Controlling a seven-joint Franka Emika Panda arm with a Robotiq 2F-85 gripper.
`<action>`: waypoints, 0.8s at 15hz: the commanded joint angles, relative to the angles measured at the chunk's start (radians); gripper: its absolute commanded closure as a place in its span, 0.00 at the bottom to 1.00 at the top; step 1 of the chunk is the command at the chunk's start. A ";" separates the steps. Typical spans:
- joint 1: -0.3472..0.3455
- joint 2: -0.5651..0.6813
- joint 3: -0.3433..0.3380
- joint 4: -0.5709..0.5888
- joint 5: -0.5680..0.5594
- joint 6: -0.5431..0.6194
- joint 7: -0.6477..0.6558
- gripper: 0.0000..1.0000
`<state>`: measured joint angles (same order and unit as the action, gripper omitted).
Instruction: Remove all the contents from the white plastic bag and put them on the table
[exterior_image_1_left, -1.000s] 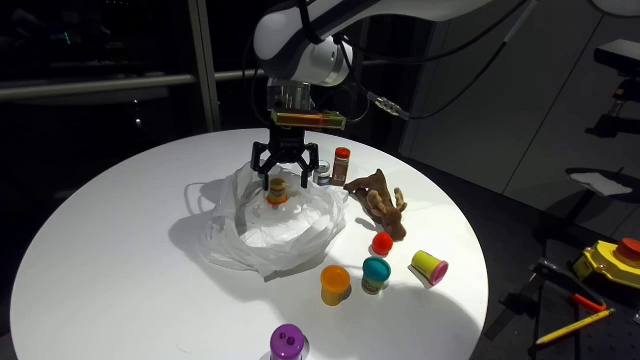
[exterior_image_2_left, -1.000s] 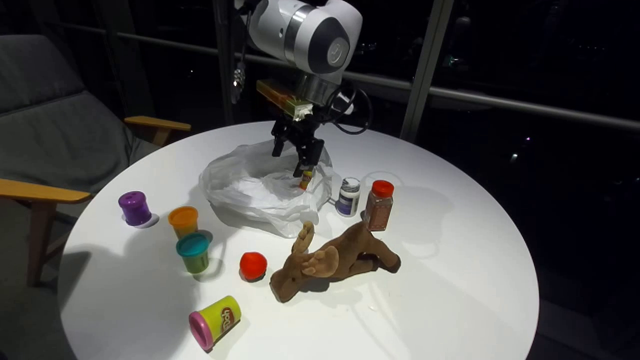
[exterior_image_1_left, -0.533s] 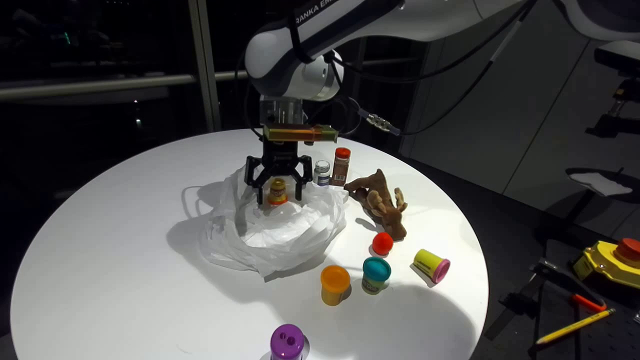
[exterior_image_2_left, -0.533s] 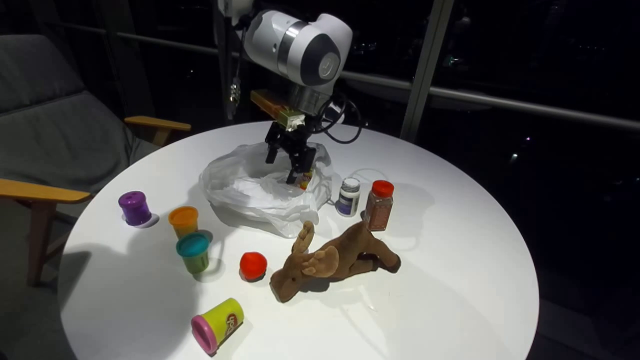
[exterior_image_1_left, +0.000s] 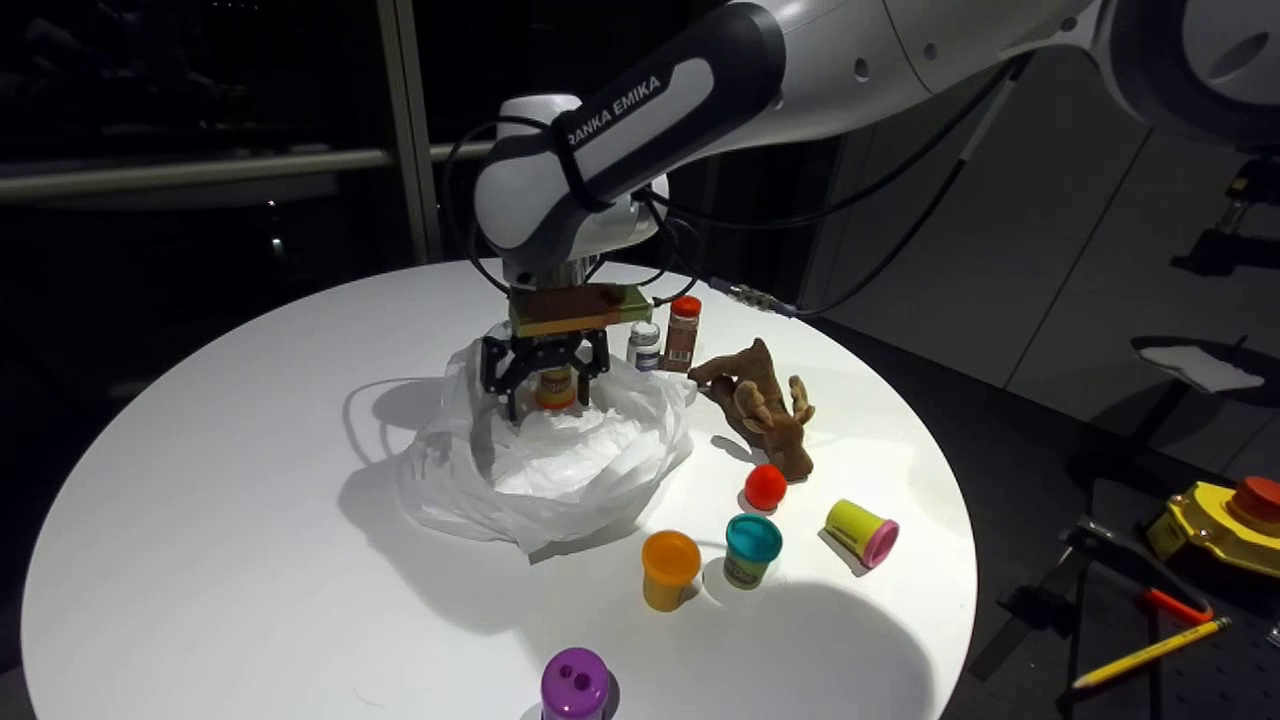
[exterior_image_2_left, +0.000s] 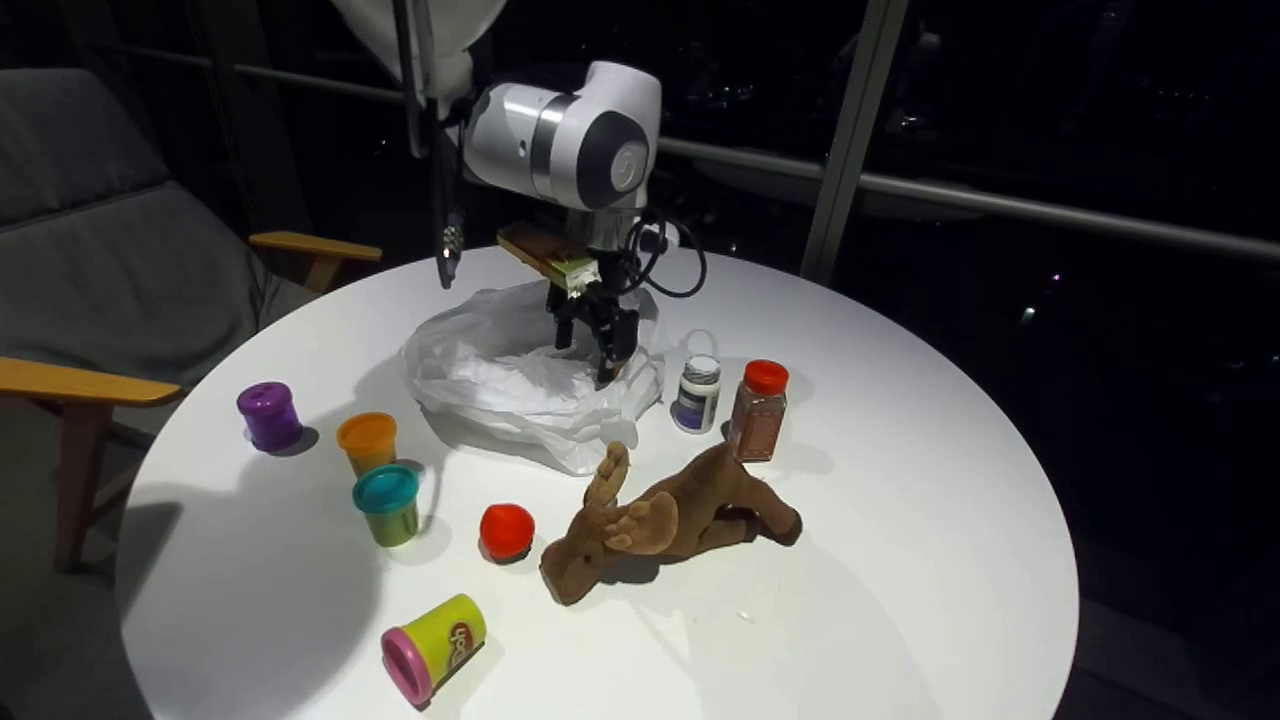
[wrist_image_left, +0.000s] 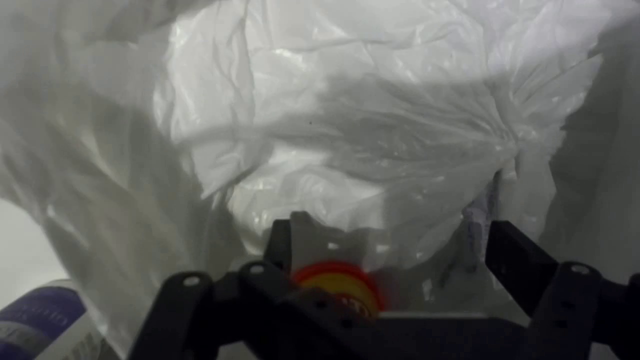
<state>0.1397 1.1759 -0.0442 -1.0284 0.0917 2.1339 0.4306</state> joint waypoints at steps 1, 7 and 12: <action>0.056 0.012 -0.075 0.028 -0.071 0.065 0.095 0.00; 0.084 0.015 -0.114 0.027 -0.116 0.058 0.176 0.20; 0.095 0.009 -0.129 0.021 -0.151 0.069 0.221 0.54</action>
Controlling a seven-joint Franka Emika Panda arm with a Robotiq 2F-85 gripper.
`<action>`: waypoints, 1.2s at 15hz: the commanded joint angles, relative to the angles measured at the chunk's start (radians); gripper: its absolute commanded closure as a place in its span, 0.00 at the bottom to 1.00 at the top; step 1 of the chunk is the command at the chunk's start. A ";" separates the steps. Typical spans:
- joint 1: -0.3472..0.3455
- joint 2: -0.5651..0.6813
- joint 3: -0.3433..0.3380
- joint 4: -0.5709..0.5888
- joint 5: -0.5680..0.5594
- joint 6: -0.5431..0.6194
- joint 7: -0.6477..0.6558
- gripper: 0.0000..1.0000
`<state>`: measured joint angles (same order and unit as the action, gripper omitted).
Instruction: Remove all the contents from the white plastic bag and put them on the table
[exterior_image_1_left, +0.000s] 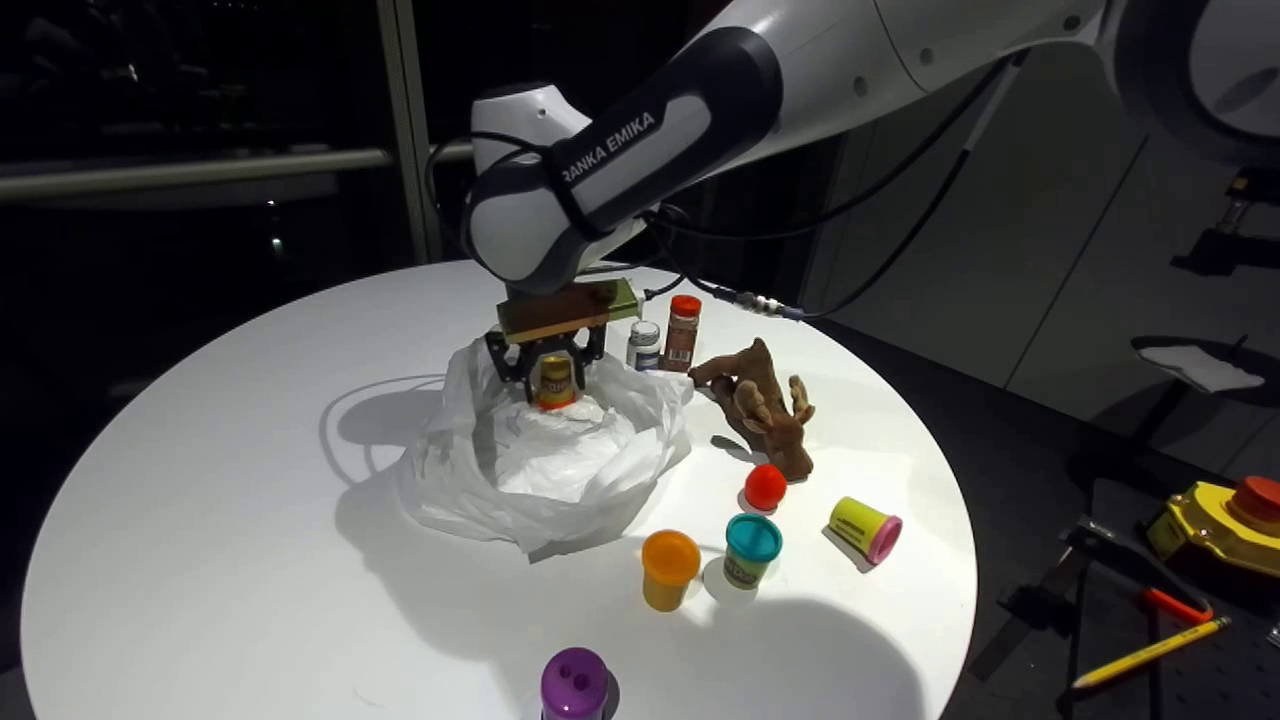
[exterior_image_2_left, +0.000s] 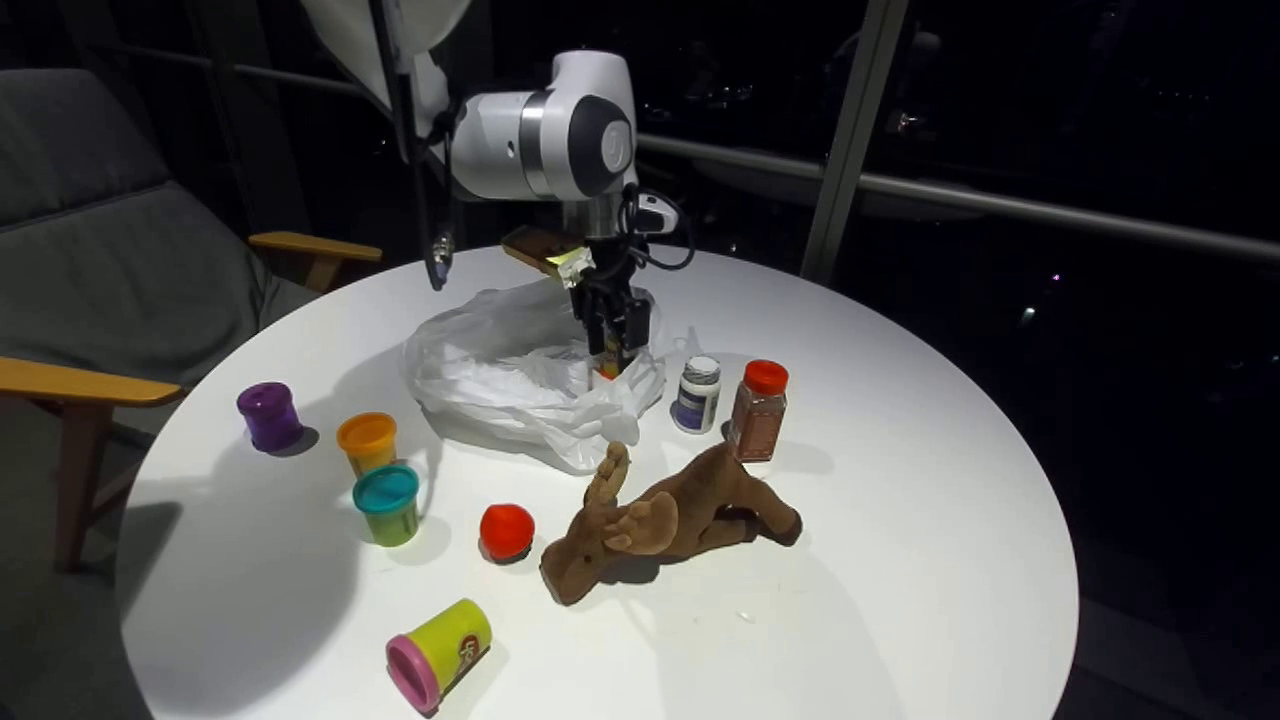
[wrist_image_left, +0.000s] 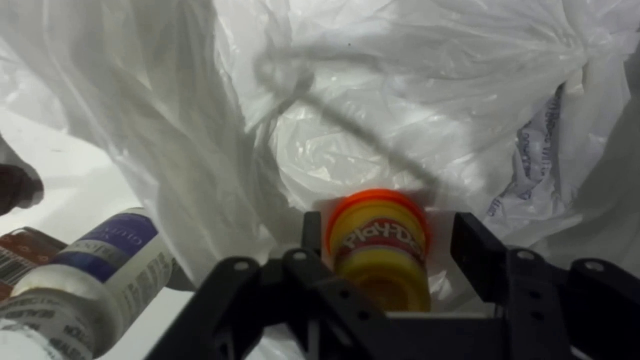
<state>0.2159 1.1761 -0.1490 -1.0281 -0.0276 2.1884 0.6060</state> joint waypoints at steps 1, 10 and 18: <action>0.021 0.007 -0.028 0.018 -0.039 0.015 0.054 0.62; 0.036 -0.015 -0.036 -0.010 -0.092 0.004 0.090 0.82; 0.065 -0.284 0.030 -0.324 -0.068 -0.006 0.052 0.82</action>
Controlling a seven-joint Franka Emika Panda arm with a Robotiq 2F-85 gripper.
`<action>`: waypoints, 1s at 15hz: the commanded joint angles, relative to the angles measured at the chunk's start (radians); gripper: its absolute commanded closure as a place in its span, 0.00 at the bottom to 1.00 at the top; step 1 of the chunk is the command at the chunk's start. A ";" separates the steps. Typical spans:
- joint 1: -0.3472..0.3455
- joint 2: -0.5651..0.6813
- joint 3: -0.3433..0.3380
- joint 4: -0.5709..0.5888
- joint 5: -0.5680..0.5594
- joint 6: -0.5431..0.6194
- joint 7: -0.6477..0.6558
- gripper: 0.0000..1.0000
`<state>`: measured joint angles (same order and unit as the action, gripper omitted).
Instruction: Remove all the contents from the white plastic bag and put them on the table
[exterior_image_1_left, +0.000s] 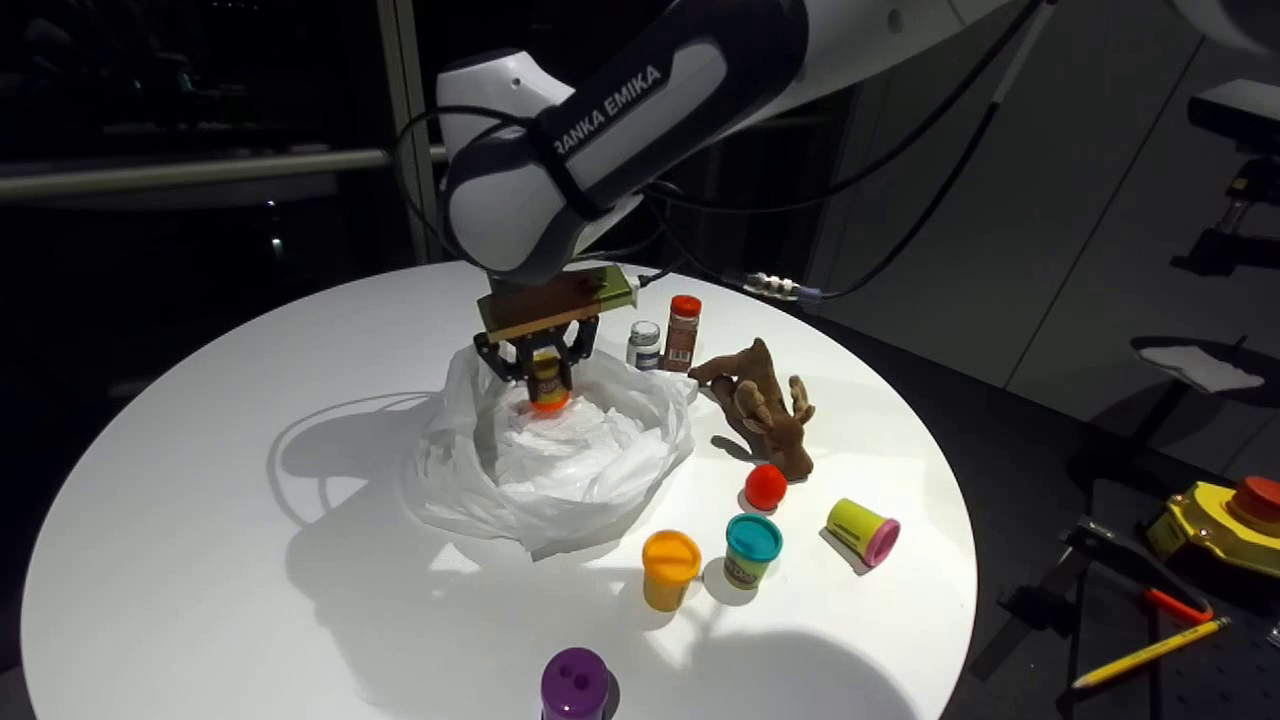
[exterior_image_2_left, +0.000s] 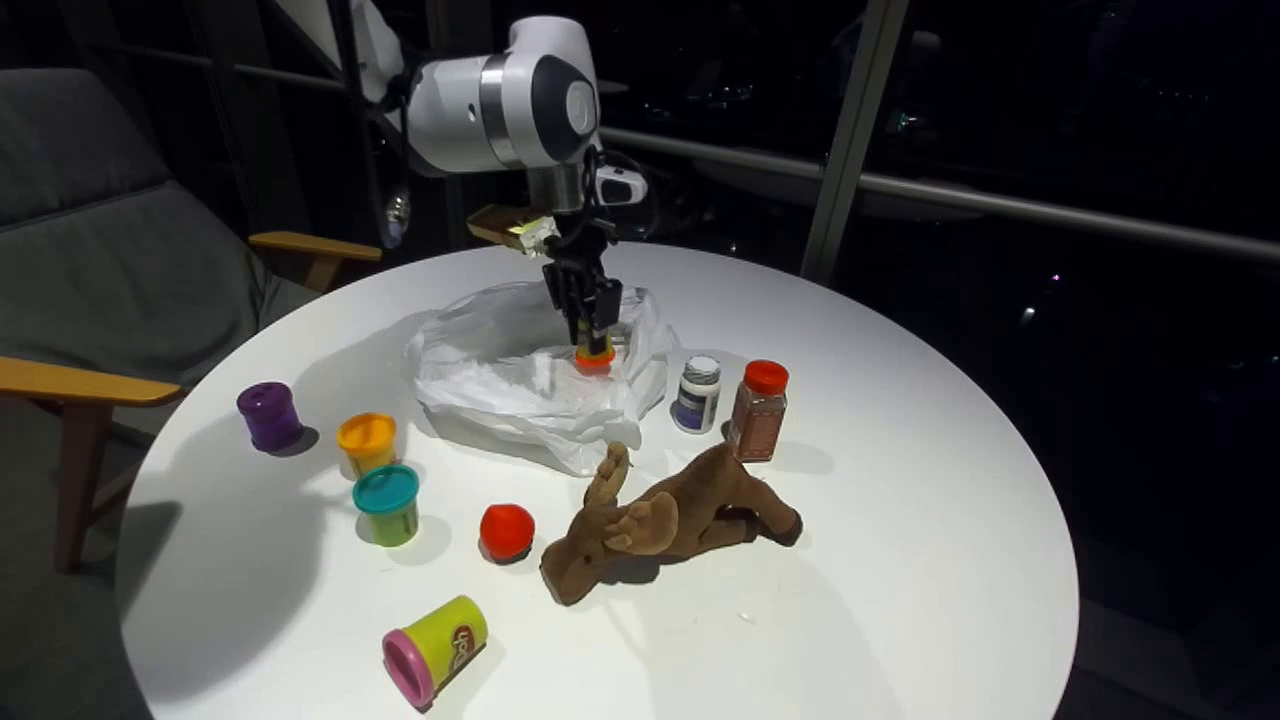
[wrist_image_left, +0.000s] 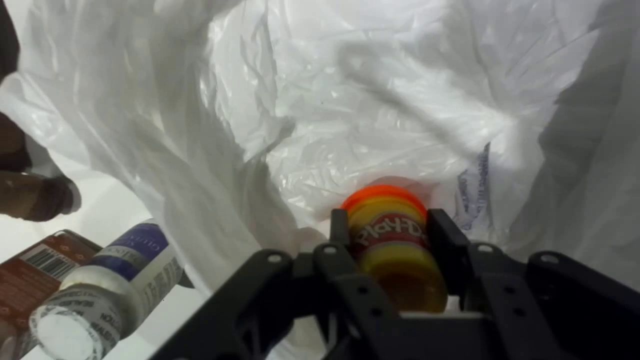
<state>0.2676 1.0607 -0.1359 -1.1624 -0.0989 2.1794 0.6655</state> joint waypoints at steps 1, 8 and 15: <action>0.023 -0.207 0.019 -0.233 0.002 0.002 0.007 0.82; 0.012 -0.471 0.066 -0.559 0.014 -0.012 -0.010 0.82; 0.010 -0.697 0.194 -0.901 0.067 0.036 -0.121 0.82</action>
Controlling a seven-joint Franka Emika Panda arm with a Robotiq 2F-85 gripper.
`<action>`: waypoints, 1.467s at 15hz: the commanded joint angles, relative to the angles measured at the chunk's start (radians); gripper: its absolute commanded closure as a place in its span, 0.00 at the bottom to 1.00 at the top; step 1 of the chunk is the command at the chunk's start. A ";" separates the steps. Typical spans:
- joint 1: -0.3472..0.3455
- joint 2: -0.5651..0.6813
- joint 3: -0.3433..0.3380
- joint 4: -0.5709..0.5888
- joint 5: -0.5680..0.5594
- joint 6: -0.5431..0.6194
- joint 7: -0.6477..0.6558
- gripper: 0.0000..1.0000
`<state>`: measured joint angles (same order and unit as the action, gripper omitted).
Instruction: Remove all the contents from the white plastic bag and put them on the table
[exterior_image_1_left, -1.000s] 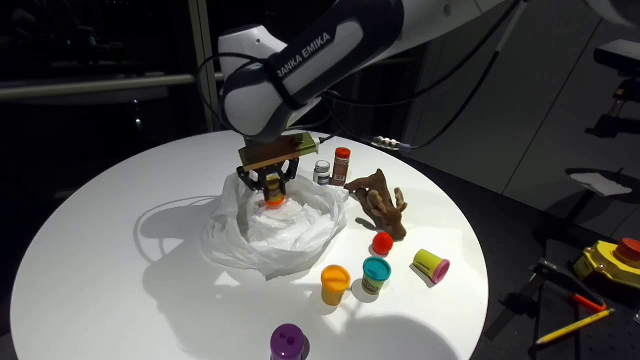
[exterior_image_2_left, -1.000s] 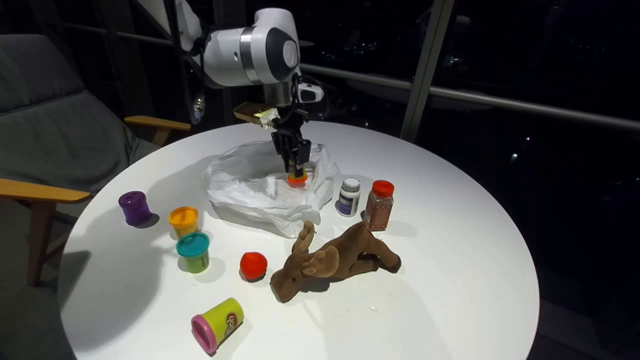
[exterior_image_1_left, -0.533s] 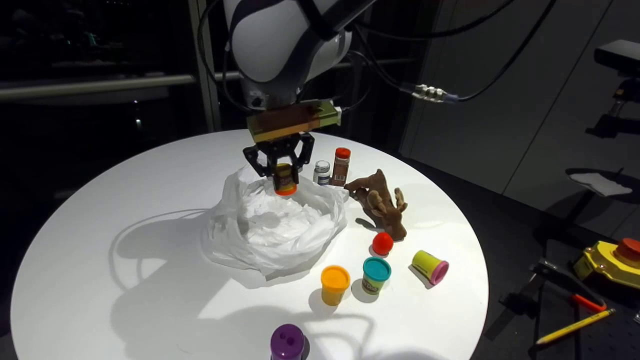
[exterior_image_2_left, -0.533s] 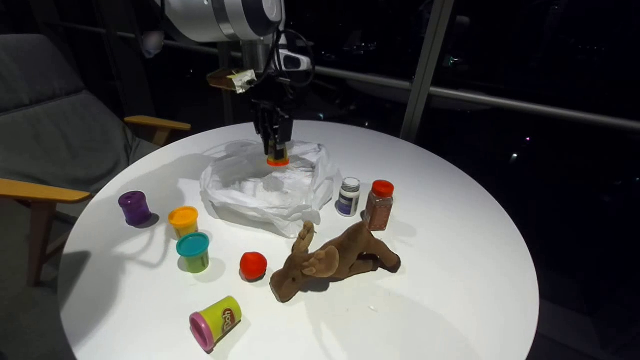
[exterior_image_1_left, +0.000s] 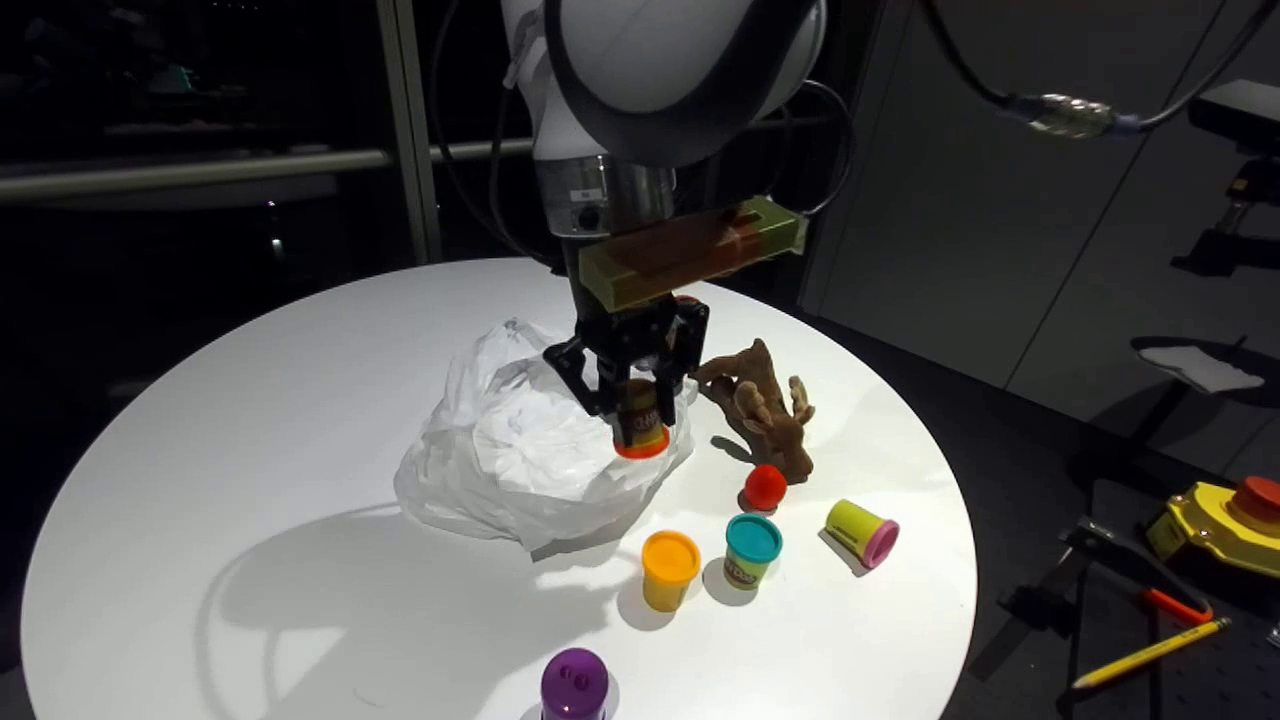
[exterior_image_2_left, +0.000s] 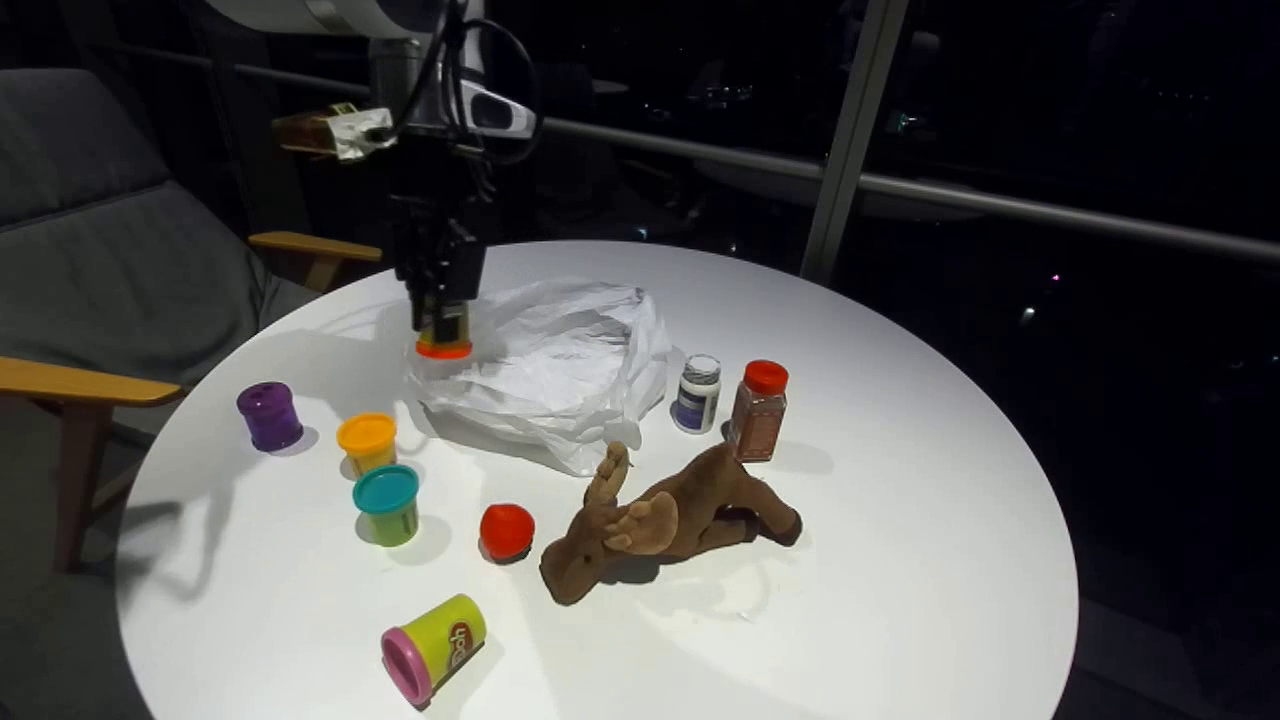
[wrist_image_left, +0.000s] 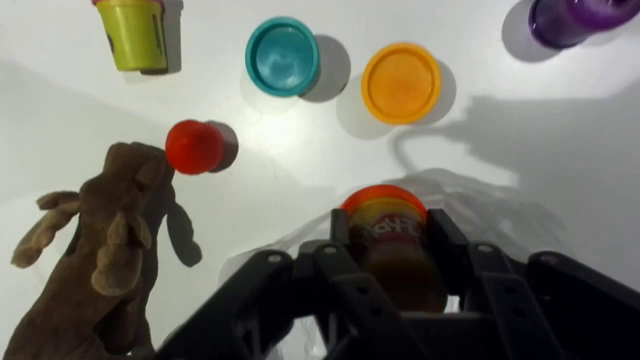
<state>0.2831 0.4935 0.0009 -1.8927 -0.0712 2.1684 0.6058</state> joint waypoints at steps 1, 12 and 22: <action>-0.002 -0.139 0.077 -0.185 0.050 0.049 -0.076 0.82; 0.070 0.064 0.127 -0.017 0.036 0.169 -0.064 0.82; 0.200 0.287 0.057 0.237 -0.018 0.238 -0.022 0.82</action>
<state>0.4479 0.7161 0.0878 -1.7392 -0.0686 2.3948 0.5620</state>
